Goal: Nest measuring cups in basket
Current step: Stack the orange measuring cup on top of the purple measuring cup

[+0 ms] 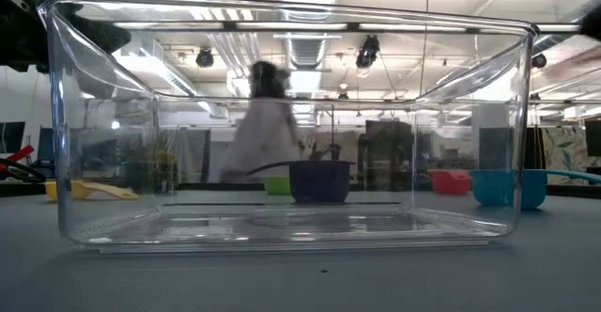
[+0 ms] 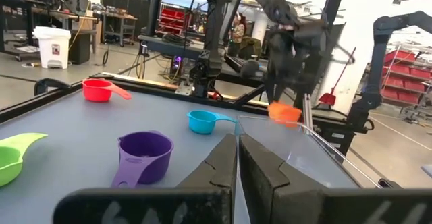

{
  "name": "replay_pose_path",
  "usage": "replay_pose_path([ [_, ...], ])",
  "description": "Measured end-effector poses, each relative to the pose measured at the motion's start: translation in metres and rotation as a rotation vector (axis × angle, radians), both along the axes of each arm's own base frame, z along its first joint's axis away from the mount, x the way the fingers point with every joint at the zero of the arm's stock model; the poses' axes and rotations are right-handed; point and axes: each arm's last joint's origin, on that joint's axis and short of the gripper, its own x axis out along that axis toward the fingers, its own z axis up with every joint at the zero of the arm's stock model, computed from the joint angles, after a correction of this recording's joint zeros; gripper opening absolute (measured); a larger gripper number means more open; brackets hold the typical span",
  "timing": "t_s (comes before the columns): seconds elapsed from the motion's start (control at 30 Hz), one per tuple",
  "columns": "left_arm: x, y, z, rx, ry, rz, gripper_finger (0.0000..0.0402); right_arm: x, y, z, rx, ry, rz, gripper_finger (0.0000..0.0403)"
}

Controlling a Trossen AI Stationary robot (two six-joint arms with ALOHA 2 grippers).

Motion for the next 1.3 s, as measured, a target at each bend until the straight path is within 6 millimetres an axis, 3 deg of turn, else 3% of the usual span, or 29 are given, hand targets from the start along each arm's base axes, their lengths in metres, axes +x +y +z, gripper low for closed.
replay_pose_path([
  [0.33,0.000,0.000,0.000,0.000,0.000,0.001,0.0000,0.038,-0.053,0.092,-0.285,-0.350,0.063,0.0009],
  [0.53,0.000,0.000,0.000,0.000,0.000,0.001,0.0000,0.070,-0.102,0.114,-0.402,-0.364,0.063,0.0009],
  [0.83,0.000,0.000,0.000,0.000,0.000,0.000,0.0000,0.111,-0.185,0.110,-0.282,-0.391,0.155,0.0009],
  [1.07,0.000,0.000,0.000,0.000,0.000,0.000,0.0000,0.135,-0.243,0.088,-0.274,-0.402,0.232,0.0009],
  [1.3,0.000,0.000,0.000,0.000,0.000,0.000,0.0000,0.148,-0.295,0.054,-0.215,-0.357,0.235,0.0009],
])
